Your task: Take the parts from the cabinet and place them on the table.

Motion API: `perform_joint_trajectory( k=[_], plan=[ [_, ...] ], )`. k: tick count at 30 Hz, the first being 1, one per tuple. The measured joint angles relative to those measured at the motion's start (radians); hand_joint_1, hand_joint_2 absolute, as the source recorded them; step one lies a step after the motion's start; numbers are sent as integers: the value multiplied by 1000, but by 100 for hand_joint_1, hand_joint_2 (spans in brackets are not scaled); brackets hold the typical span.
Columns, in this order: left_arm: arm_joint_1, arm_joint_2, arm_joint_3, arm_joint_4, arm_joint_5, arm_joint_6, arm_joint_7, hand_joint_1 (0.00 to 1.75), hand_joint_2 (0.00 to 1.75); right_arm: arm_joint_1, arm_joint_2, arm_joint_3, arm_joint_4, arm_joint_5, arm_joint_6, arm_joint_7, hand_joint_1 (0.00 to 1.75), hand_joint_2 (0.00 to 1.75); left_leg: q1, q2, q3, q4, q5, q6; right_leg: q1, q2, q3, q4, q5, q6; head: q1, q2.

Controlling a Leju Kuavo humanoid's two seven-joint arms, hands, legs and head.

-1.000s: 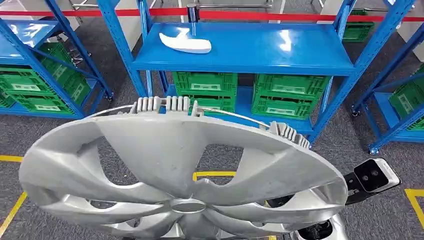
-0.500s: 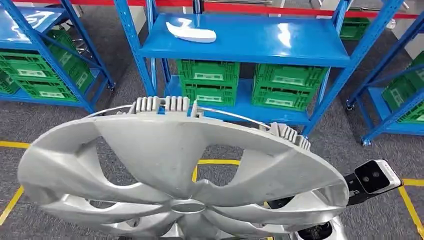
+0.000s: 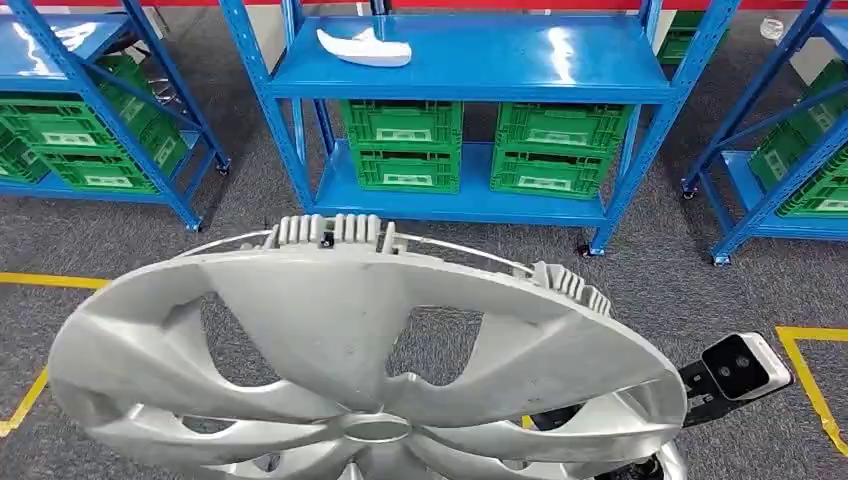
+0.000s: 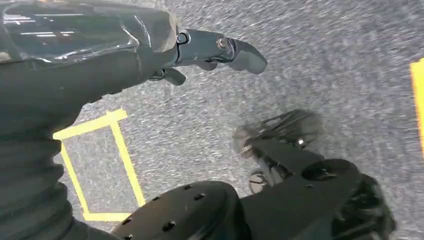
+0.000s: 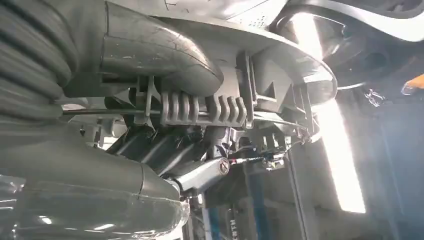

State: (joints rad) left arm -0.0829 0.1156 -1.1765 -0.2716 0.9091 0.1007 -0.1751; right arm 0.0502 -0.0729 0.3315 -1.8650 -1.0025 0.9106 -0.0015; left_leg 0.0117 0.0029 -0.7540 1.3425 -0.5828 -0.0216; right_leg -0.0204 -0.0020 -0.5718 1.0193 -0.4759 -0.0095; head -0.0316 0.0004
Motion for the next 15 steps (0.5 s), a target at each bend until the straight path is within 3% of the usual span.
perform_joint_trajectory(
  k=[1, 2, 4, 5, 6, 7, 8, 9, 10, 11, 12, 13, 14, 15],
  plan=[
    [2, 2, 0, -1, 0, 2, 0, 0, 175, 4, 0, -1, -1, 0, 0, 0, 166, 175, 0, 0, 20, -3, 15, 3, 2, 0, -11, 0, 8, 1, 1, 0],
    [3, 2, -1, -2, 0, 2, 1, 0, 175, 9, 1, -3, -3, 0, 0, 1, 166, 175, -1, -1, 65, -53, 46, 8, 4, 1, -22, 0, 17, 1, 0, 0],
    [3, 5, -1, -4, 0, 4, 1, 0, 175, 11, 2, -5, -10, 0, 0, 1, 166, 175, -6, -6, 195, -228, 91, 29, 9, 2, -36, 0, 31, 3, 0, 0],
    [1, 10, -1, -5, 0, 4, 1, 0, 175, 13, 4, -5, -14, 0, 0, 1, 166, 175, -12, -9, 244, -310, 60, 47, 3, 2, -40, -1, 37, 6, 1, 0],
    [2, 13, -2, -8, 0, 4, 2, 0, 175, 11, 5, -6, -17, 0, 0, 1, 166, 175, -15, -9, 266, -351, 49, 48, 7, 1, -42, -1, 45, 17, 3, 0],
    [2, 16, -2, -9, 0, 6, 2, 0, 175, 13, 6, -7, -17, 0, 0, 1, 166, 175, -22, -10, 265, -350, 53, 46, -3, 0, -44, -4, 51, 26, 0, 0],
    [4, 18, -2, -10, 0, 11, 2, 0, 175, 14, 6, -7, -17, -2, 2, 0, 166, 175, -29, -11, 262, -351, 61, 52, -10, 0, -45, -8, 58, 35, 1, 0],
    [6, 23, -1, -10, 1, 18, 2, 0, 175, 14, 7, -7, -19, -3, 4, 0, 166, 175, -34, -10, 260, -356, 72, 58, -10, 1, -45, -15, 69, 39, 0, 0],
    [7, 25, -1, -11, 1, 21, 1, 0, 175, 16, 7, -7, -23, -3, 4, -1, 166, 175, -24, -5, 258, -390, 98, 66, -3, 1, -48, -15, 66, 39, 0, 0],
    [6, 24, 0, -14, 3, 26, 0, 0, 175, 17, 4, -11, -23, -2, 4, -1, 166, 175, -22, 1, 261, -401, 117, 70, -1, 1, -65, 0, 42, 35, 2, 0],
    [5, 27, 2, -18, 4, 26, -3, 0, 175, 16, 3, -11, -24, -2, 4, -1, 166, 175, -21, 1, 249, -406, 128, 79, -1, 1, -81, 46, -3, 25, 7, 0],
    [6, 27, 3, -21, 5, 28, -4, 0, 175, 17, 3, -13, -24, -2, 4, -2, 166, 175, -21, 2, 234, -405, 139, 75, -1, 2, -110, 130, -61, 18, 8, 0],
    [7, 26, 4, -23, 5, 30, -4, 0, 175, 17, 3, -13, -24, -1, 4, -2, 166, 175, -22, 3, 221, -404, 148, 75, -2, 1, -130, 207, -100, 18, 8, 0],
    [8, 26, 4, -25, 6, 32, -4, 0, 175, 17, 3, -13, -24, 1, 4, -2, 166, 175, -22, 4, 210, -401, 155, 74, -2, 1, -142, 260, -119, 21, 8, 0]
  ],
)
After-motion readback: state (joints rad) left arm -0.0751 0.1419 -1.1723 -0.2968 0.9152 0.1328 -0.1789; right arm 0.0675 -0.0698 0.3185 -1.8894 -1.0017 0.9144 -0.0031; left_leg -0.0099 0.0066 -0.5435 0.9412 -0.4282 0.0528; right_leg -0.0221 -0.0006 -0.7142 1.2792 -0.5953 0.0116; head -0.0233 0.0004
